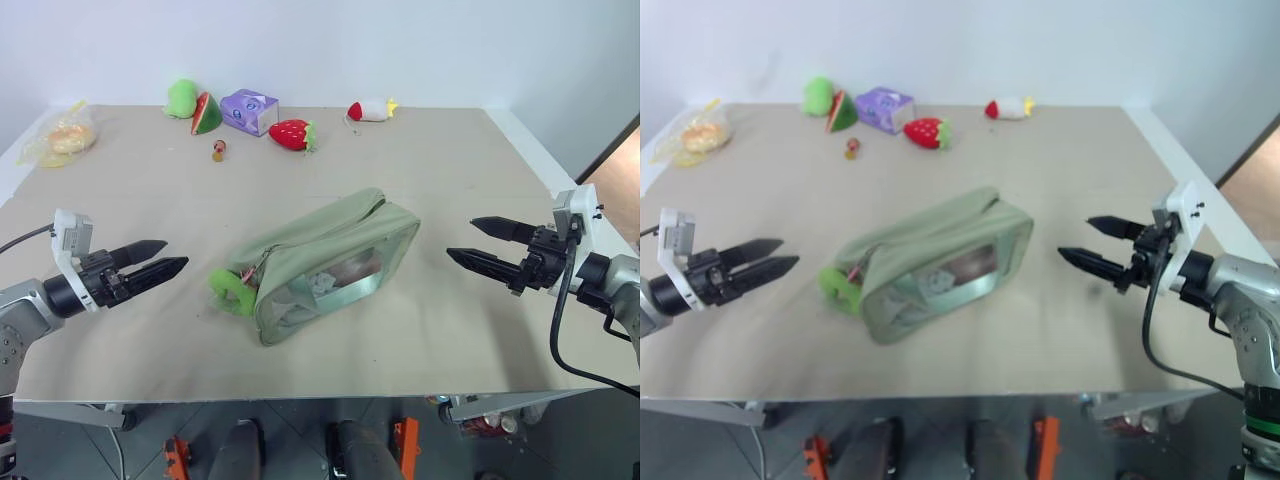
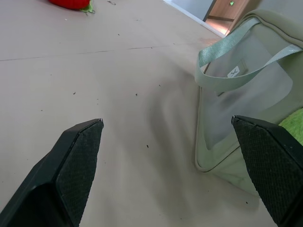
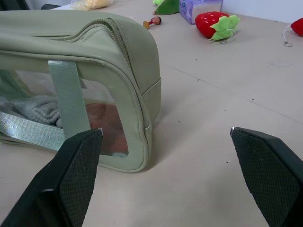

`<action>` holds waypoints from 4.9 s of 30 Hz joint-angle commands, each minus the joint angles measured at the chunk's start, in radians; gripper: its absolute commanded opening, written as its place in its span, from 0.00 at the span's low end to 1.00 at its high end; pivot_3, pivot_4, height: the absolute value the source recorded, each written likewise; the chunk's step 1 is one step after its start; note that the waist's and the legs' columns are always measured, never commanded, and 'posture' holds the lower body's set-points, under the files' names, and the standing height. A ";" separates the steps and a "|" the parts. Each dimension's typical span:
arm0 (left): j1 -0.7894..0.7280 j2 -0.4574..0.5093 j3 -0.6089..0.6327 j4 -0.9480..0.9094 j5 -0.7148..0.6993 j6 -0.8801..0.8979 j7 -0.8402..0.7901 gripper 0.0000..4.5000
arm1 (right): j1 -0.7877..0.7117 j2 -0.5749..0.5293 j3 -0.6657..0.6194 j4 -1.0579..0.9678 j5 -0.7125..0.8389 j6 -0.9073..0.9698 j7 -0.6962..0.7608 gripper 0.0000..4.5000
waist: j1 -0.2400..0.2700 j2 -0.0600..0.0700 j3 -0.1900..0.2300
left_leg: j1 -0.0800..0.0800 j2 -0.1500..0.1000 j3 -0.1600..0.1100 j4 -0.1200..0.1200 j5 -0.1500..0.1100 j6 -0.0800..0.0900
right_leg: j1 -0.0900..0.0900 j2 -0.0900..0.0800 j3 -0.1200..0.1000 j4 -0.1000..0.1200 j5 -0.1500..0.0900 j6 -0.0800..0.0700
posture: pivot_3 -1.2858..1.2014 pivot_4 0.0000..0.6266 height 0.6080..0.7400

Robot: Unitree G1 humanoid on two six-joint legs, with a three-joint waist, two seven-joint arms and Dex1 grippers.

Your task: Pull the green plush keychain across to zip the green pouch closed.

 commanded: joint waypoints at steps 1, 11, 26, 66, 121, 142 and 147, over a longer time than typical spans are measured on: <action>-0.031 0.018 0.015 -0.020 -0.020 0.008 -0.014 1.00 | -0.036 -0.027 0.000 -0.018 -0.010 -0.024 0.016 1.00 | 0.000 0.000 0.000 | 0.000 0.000 0.000 0.000 0.000 0.000 | 0.000 0.000 0.000 0.000 0.000 0.000 | 0.52 0.24 1.00; -0.205 0.041 -0.013 -0.049 -0.060 0.034 -0.027 1.00 | -0.279 -0.087 0.109 0.010 -0.053 -0.069 0.128 1.00 | 0.000 -0.001 0.000 | -0.001 0.000 0.005 0.001 0.000 0.001 | -0.003 0.001 0.006 0.001 0.002 0.002 | 0.52 0.24 1.00; -0.448 0.041 -0.150 -0.083 -0.097 0.084 -0.134 1.00 | -0.722 0.062 0.529 0.170 -0.231 -0.231 0.499 1.00 | -0.003 -0.001 0.000 | -0.001 0.002 0.006 0.001 -0.001 0.002 | -0.005 0.005 0.009 0.003 0.004 0.006 | 0.52 0.24 1.00; -0.441 0.005 -0.061 -0.074 -0.150 0.063 -0.058 1.00 | -0.791 0.100 0.508 0.415 -0.374 -0.348 0.508 0.01 | -0.002 -0.001 0.000 | -0.001 0.003 0.006 0.006 0.000 0.001 | -0.005 0.005 0.010 0.006 0.007 0.007 | 0.52 0.24 1.00; -0.495 -0.036 -0.164 -0.049 -0.087 0.048 -0.109 1.00 | -0.359 -0.086 0.196 0.116 -0.217 -0.100 0.324 0.86 | -0.004 -0.001 0.000 | 0.000 0.003 0.008 0.008 0.000 0.002 | -0.005 0.007 0.012 0.009 0.007 0.003 | 0.52 0.24 1.00; -0.546 -0.084 -0.204 -0.006 -0.038 0.033 -0.119 1.00 | -0.397 0.041 0.294 0.225 -0.252 -0.151 0.259 0.21 | -0.003 -0.001 0.000 | 0.000 0.003 0.008 0.010 0.001 0.003 | -0.005 0.008 0.014 0.008 0.011 0.008 | 0.52 0.24 1.00; -0.513 -0.097 -0.181 0.028 -0.017 0.013 -0.075 1.00 | -0.390 0.048 0.297 0.216 -0.241 -0.149 0.274 0.00 | -0.004 -0.001 0.000 | 0.000 0.004 0.008 0.010 0.001 0.003 | -0.005 0.008 0.014 0.008 0.011 0.008 | 0.52 0.24 1.00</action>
